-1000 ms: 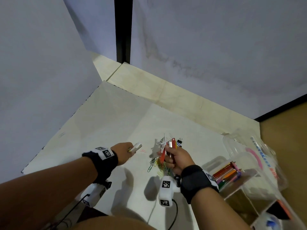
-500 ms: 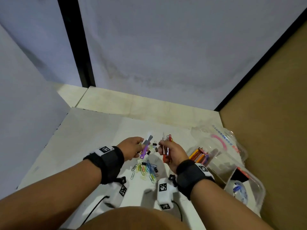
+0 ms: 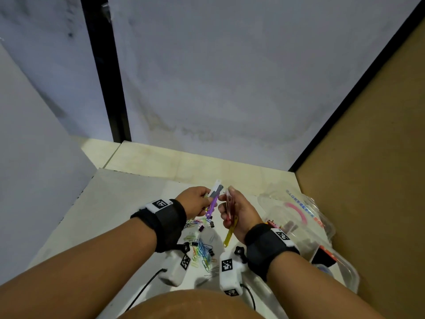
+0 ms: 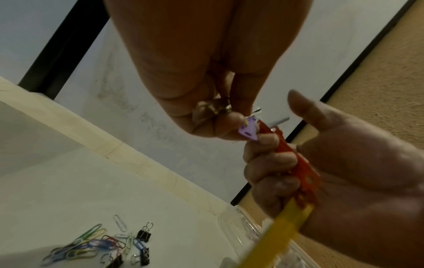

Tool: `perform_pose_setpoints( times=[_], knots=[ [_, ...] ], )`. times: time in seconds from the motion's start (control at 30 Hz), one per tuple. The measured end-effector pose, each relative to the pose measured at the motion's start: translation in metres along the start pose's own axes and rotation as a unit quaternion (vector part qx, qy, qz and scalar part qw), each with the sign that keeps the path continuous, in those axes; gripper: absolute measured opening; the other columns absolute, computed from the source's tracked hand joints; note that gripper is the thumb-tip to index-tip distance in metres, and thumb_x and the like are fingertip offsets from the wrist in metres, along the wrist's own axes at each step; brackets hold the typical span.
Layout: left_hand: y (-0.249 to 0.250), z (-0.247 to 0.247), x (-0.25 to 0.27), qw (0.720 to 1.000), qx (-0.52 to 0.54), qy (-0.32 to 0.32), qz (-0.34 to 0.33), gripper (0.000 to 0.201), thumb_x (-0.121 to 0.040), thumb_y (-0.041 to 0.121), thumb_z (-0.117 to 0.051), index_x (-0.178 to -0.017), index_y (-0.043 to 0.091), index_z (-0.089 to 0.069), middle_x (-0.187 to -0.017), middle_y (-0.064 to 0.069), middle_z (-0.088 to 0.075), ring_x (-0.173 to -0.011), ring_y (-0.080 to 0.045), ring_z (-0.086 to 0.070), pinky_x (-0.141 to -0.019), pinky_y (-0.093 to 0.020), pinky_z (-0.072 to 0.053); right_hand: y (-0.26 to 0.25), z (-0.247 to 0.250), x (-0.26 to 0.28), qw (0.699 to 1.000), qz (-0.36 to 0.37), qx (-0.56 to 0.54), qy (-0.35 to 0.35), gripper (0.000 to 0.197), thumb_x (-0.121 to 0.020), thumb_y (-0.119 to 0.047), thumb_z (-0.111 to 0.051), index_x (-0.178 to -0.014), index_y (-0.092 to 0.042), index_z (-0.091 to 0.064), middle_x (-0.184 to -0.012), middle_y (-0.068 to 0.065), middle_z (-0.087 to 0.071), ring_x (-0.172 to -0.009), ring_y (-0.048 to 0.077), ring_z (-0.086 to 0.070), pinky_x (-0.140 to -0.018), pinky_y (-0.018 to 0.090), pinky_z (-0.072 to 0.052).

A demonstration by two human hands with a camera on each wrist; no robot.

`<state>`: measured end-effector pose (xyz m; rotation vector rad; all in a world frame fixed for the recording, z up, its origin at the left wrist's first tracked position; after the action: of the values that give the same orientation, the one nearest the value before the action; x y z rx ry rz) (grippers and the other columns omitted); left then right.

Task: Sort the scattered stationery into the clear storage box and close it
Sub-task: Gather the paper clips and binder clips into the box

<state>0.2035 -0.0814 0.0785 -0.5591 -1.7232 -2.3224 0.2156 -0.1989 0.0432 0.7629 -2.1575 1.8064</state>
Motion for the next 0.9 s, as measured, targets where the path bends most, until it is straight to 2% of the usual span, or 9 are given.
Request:
perform_pose_setpoints(
  times=[0.07, 0.2, 0.3, 0.4, 0.5, 0.63, 0.77, 0.83, 0.9],
  knots=[
    [0.004, -0.002, 0.001, 1.000, -0.001, 0.003, -0.011, 0.018, -0.098, 0.009, -0.043, -0.109, 0.005, -0.057, -0.079, -0.009, -0.056, -0.050, -0.009, -0.044, -0.033, -0.006, -0.030, -0.004, -0.003, 0.000, 1.000, 0.003, -0.005, 0.009, 0.038, -0.094, -0.048, -0.046, -0.076, -0.016, -0.057, -0.055, 0.000, -0.049, -0.043, 0.011, -0.034, -0.042, 0.022, -0.022],
    [0.007, -0.003, 0.006, 1.000, 0.023, 0.008, -0.015, 0.020, -0.098, 0.005, -0.043, -0.111, -0.001, -0.057, -0.069, -0.004, -0.053, -0.030, 0.004, -0.047, -0.032, -0.006, -0.031, -0.005, -0.007, 0.003, 1.000, -0.003, -0.016, 0.006, 0.029, -0.098, -0.029, -0.044, -0.075, -0.013, -0.051, -0.052, 0.000, -0.044, -0.034, 0.008, -0.026, -0.034, 0.018, -0.018],
    [0.003, -0.002, 0.008, 1.000, 0.019, 0.014, -0.014, 0.022, -0.098, 0.007, -0.044, -0.113, -0.004, -0.057, -0.067, -0.003, -0.053, -0.029, 0.005, -0.046, -0.033, -0.006, -0.030, -0.002, -0.006, 0.005, 1.000, -0.002, -0.016, 0.008, 0.026, -0.099, -0.025, -0.042, -0.078, -0.012, -0.052, -0.054, 0.000, -0.045, -0.034, 0.008, -0.028, -0.034, 0.017, -0.019],
    [-0.003, -0.001, 0.008, 0.999, 0.017, 0.030, -0.002, 0.018, -0.097, 0.011, -0.048, -0.110, 0.003, -0.057, -0.065, -0.001, -0.055, -0.039, -0.003, -0.046, -0.033, -0.008, -0.032, -0.001, 0.000, 0.007, 1.000, 0.007, -0.001, 0.030, 0.021, -0.098, -0.020, -0.042, -0.085, -0.011, -0.055, -0.052, 0.000, -0.046, -0.040, 0.010, -0.032, -0.042, 0.020, -0.021],
    [-0.008, -0.003, 0.008, 0.999, 0.030, 0.042, 0.007, 0.026, -0.096, 0.013, -0.052, -0.120, 0.003, -0.052, -0.070, -0.003, -0.056, -0.046, -0.008, -0.046, -0.034, -0.009, -0.034, 0.001, 0.005, 0.010, 0.999, 0.005, -0.007, 0.042, 0.019, -0.097, -0.015, -0.041, -0.090, -0.010, -0.058, -0.051, 0.000, -0.043, -0.045, 0.012, -0.031, -0.046, 0.023, -0.022],
    [-0.010, -0.009, 0.005, 0.998, 0.033, 0.048, 0.014, 0.029, -0.094, 0.015, -0.055, -0.121, 0.006, -0.049, -0.071, -0.001, -0.054, -0.049, -0.012, -0.047, -0.042, -0.019, -0.037, 0.006, 0.007, 0.017, 0.998, -0.008, -0.048, 0.038, 0.014, -0.094, -0.009, -0.042, -0.085, -0.009, -0.053, -0.053, 0.004, -0.046, -0.043, 0.015, -0.037, -0.044, 0.022, -0.029],
    [-0.010, -0.020, 0.006, 0.999, 0.021, 0.034, 0.018, 0.020, -0.095, 0.005, -0.048, -0.115, 0.010, -0.048, -0.077, -0.004, -0.060, -0.037, -0.002, -0.051, -0.039, -0.015, -0.037, 0.018, 0.015, 0.024, 0.995, -0.038, -0.083, 0.026, 0.017, -0.089, -0.007, -0.036, -0.077, -0.012, -0.047, -0.055, 0.003, -0.040, -0.040, 0.014, -0.031, -0.044, 0.022, -0.029],
    [-0.012, -0.027, 0.007, 0.999, 0.014, 0.021, 0.022, 0.017, -0.095, 0.003, -0.045, -0.110, 0.011, -0.047, -0.088, -0.009, -0.064, -0.029, 0.002, -0.047, -0.037, -0.016, -0.035, 0.022, 0.024, 0.028, 0.996, -0.040, -0.076, 0.037, 0.015, -0.089, -0.010, -0.038, -0.078, -0.013, -0.048, -0.053, 0.002, -0.038, -0.039, 0.012, -0.026, -0.041, 0.020, -0.024],
    [-0.013, -0.040, 0.005, 1.000, -0.001, 0.003, 0.023, 0.016, -0.094, 0.002, -0.045, -0.108, 0.009, -0.050, -0.088, -0.012, -0.064, -0.029, 0.002, -0.046, -0.036, -0.017, -0.034, 0.023, 0.037, 0.031, 0.997, -0.029, -0.061, 0.048, 0.013, -0.092, -0.016, -0.043, -0.082, -0.012, -0.051, -0.051, 0.000, -0.037, -0.038, 0.010, -0.023, -0.040, 0.019, -0.020]
  ],
)
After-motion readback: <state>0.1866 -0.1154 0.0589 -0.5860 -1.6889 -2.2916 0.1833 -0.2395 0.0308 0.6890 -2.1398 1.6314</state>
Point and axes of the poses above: each hand's wrist, its own x-axis away from the middle knuckle, its own z-axis out of the back of the hand, y = z × x, the point moved 10 cm from there along -x, towards the middle knuckle
